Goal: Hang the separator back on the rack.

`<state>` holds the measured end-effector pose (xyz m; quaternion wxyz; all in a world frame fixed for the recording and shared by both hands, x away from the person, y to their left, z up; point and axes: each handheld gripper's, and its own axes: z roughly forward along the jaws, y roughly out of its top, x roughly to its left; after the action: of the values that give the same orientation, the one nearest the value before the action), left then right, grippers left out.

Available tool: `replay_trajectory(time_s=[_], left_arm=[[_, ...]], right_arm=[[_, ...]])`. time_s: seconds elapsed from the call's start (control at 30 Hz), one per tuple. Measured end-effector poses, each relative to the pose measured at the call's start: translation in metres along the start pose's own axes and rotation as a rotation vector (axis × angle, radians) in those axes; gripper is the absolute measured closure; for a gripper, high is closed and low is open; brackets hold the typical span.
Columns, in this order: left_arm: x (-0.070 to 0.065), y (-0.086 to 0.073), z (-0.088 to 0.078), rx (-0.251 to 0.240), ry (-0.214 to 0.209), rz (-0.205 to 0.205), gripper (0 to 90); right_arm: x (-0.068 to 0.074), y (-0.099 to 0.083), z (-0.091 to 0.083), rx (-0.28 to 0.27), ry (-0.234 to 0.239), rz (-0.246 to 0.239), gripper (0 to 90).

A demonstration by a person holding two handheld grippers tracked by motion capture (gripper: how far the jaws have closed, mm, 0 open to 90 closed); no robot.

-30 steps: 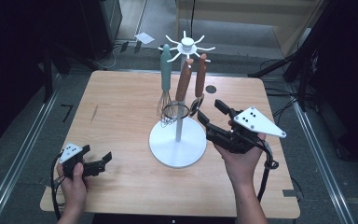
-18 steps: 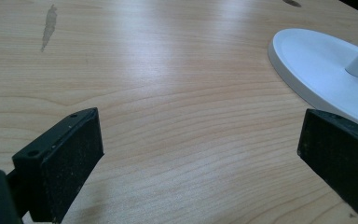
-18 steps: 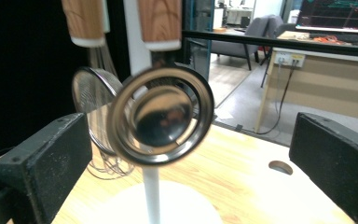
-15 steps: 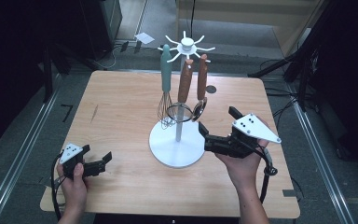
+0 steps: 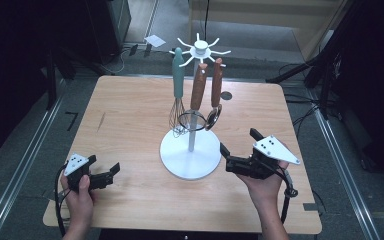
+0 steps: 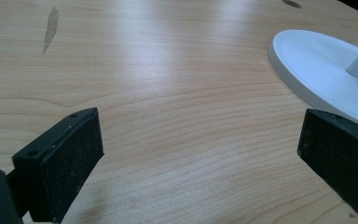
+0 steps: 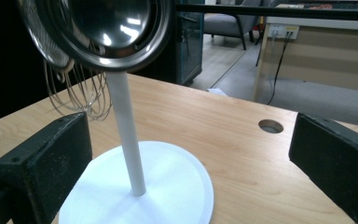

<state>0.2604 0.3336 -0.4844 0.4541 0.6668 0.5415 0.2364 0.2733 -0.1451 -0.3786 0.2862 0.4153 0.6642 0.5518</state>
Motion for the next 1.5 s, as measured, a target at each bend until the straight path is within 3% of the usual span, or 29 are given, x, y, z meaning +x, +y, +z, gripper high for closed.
replay_trajectory(time_s=[0.2,0.4,0.7,0.87,1.1,1.3,1.5], left_arm=[[0.0,0.0,0.0,0.002,-0.002,-0.002,0.3],[0.0,0.0,0.0,0.002,-0.002,0.0,0.3],[0.0,0.0,0.0,0.003,-0.001,0.001,0.3],[0.0,0.0,0.0,0.005,-0.002,-0.002,0.3],[0.0,0.0,0.0,0.008,-0.003,0.001,0.3],[0.0,0.0,0.001,0.007,0.0,0.005,0.3],[-0.001,0.0,0.001,0.007,0.001,0.006,0.3]], right_arm=[[-0.005,-0.023,0.003,0.025,0.005,-0.016,0.0],[-0.011,-0.045,0.007,0.086,0.042,0.003,0.0],[-0.024,-0.07,0.0,0.118,0.034,0.024,0.0],[-0.038,-0.088,-0.01,0.127,0.006,0.047,0.0],[-0.053,-0.102,-0.021,0.145,-0.038,0.017,0.0],[-0.072,-0.114,-0.033,0.153,-0.074,0.051,0.0],[-0.088,-0.122,-0.046,0.171,-0.119,0.051,0.0]])
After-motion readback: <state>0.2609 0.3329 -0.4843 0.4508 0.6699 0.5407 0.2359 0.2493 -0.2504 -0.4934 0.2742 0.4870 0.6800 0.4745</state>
